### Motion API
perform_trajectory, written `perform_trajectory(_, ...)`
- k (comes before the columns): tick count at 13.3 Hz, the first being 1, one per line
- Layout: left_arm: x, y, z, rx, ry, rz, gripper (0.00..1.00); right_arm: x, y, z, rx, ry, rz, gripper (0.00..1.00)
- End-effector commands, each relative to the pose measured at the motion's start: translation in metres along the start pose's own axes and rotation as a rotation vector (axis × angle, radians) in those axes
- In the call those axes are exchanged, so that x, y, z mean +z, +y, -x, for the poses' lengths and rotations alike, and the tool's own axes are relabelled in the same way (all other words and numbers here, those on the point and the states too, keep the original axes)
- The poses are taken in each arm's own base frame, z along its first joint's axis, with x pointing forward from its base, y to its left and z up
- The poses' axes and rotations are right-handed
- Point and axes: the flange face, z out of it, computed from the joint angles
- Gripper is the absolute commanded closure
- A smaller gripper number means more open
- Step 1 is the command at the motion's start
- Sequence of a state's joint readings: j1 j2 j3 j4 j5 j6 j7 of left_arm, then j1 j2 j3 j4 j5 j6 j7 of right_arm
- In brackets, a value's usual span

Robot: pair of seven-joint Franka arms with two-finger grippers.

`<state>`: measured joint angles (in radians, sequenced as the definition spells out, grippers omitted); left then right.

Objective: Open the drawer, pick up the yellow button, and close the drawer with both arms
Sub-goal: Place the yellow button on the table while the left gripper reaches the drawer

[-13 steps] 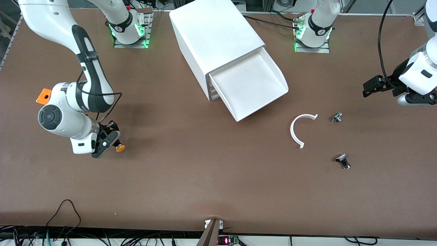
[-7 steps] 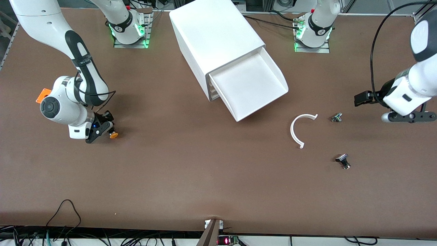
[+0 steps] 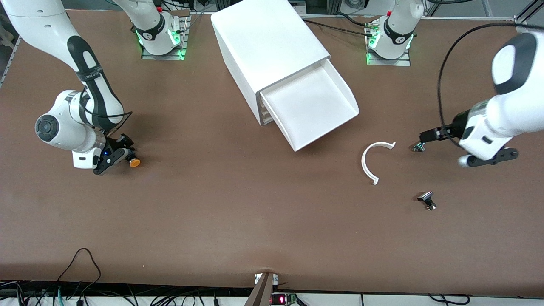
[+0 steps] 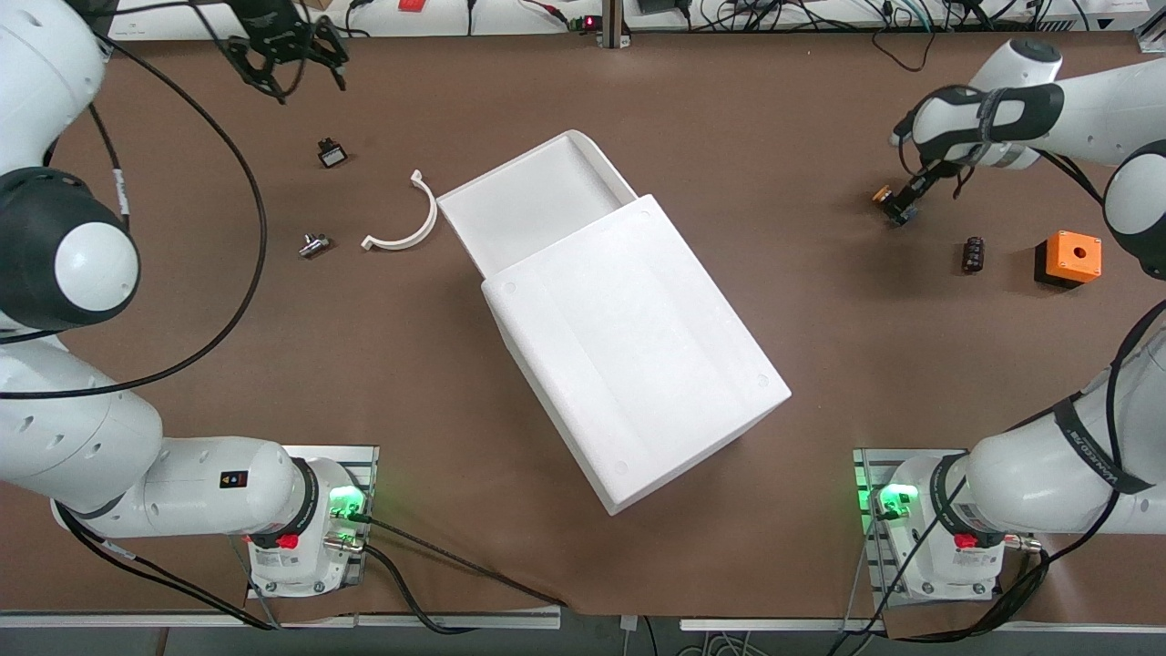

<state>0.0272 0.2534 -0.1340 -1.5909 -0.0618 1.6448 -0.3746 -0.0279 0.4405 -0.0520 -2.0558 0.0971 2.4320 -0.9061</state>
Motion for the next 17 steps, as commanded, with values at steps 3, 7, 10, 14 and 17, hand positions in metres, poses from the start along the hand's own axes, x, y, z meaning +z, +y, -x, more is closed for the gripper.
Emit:
perform_trajectory(3, 0.028, 0.066, 0.002, -0.122, 0.008, 0.006, 0.00, -0.118, -0.010, -0.079, -0.083, 0.138, 0.060, 0.00)
perform_trajectory(7, 0.060, 0.129, 0.015, -0.244, 0.024, 0.016, 0.00, -0.191, -0.065, -0.121, 0.089, 0.170, 0.014, 0.00)
perform_trajectory(10, 0.082, 0.165, 0.023, -0.302, 0.047, 0.036, 0.00, -0.228, -0.150, -0.152, 0.393, 0.120, -0.070, 0.00)
perform_trajectory(14, 0.111, 0.209, 0.043, -0.345, 0.078, 0.072, 0.00, -0.258, -0.188, -0.157, 0.501, 0.110, -0.056, 0.00)
perform_trajectory(17, 0.130, 0.214, 0.054, -0.341, 0.095, 0.082, 0.00, -0.268, -0.150, -0.129, 0.558, 0.081, -0.007, 0.00)
